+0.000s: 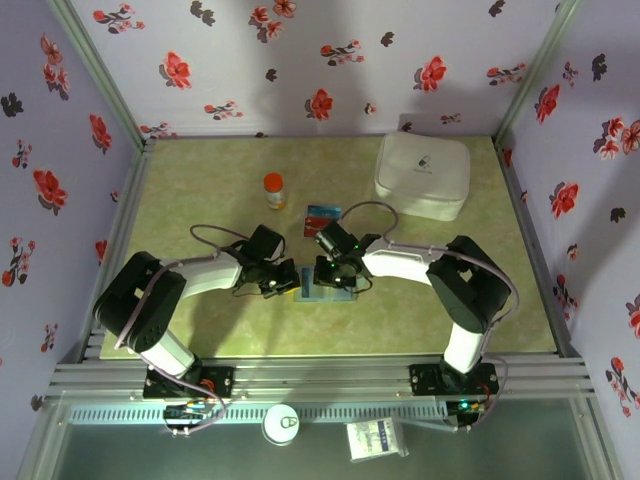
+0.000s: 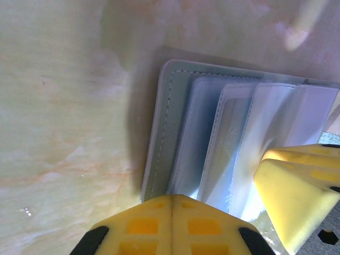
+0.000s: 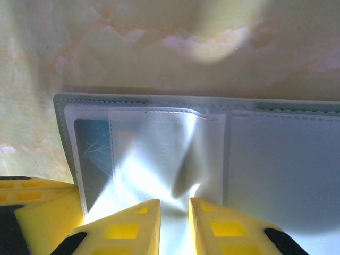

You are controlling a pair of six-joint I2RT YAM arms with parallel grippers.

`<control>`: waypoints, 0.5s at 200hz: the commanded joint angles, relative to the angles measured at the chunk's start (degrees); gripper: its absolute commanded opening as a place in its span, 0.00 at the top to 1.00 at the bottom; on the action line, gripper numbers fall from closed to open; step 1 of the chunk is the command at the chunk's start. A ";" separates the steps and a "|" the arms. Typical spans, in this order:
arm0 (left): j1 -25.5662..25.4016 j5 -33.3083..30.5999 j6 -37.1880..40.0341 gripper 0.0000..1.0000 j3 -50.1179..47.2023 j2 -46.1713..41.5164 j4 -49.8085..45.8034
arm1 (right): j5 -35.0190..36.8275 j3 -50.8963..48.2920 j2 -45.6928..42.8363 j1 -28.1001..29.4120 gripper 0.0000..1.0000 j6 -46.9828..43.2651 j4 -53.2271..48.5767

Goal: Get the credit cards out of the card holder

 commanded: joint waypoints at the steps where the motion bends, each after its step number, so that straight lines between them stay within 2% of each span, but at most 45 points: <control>1: -0.19 -2.05 0.14 1.00 0.28 -1.78 -3.56 | -0.99 -3.50 -2.56 -0.98 0.80 0.38 3.58; 46: -0.28 -2.25 -2.15 1.00 0.29 -6.29 -2.18 | -4.88 -9.39 -5.60 -3.13 0.84 2.24 12.74; 100: -1.75 -0.13 -4.97 0.87 1.27 -5.95 2.22 | -7.67 -12.89 -5.88 -5.18 0.87 2.51 16.54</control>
